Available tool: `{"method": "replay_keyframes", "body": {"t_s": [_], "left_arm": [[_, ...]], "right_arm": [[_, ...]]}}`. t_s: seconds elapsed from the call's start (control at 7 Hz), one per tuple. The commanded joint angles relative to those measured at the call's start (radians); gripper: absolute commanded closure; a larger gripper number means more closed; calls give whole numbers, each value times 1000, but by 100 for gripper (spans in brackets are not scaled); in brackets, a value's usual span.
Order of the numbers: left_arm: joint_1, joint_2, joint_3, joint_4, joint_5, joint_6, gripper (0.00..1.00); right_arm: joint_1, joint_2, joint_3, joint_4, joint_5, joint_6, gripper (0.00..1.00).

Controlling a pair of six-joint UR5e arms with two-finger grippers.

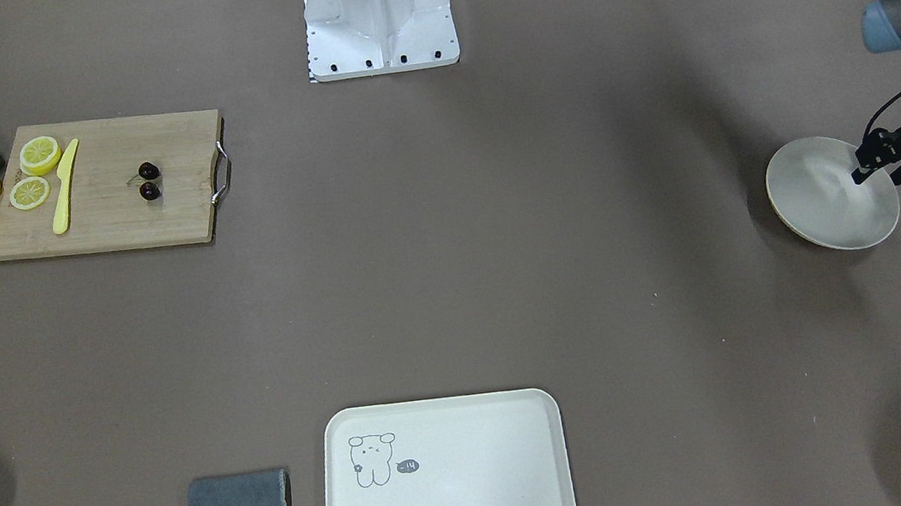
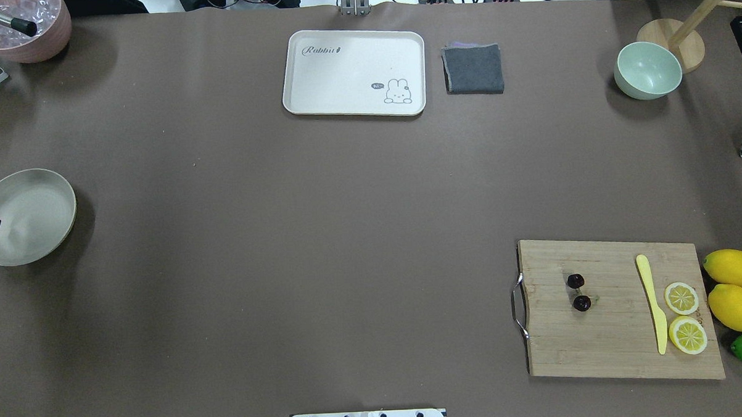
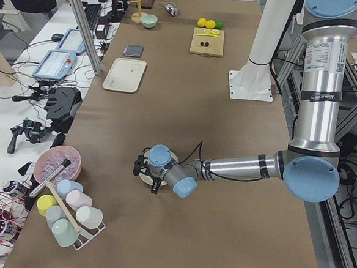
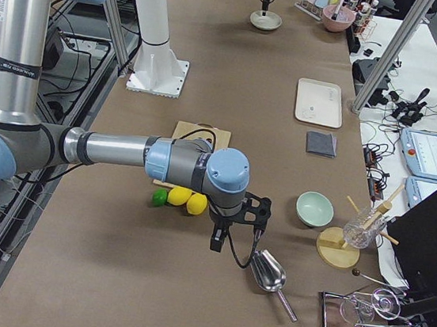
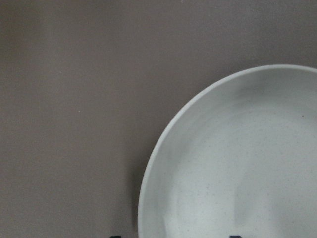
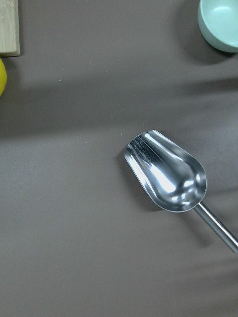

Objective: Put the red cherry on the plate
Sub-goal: 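Reach the left gripper to the white bowl's rim and grasp it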

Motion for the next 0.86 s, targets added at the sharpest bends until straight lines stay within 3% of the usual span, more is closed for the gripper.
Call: {"method": "replay_keyframes", "body": {"t_s": [0.0,0.14,0.29,0.71], "left_arm": [[1,-8,8,1,-1,-8,55],[1,-12,11,6,-1,0,82],[1,-12,10,4,-1,1,100],[-19,-29,-7,13,-15,1,100]], "right_arm": [[1,0,1,0,0,1,0],[-1,0,1,0,0,1,0],[1,0,1,0,0,1,0],[1,-1,2,0,0,-2,0]]}}
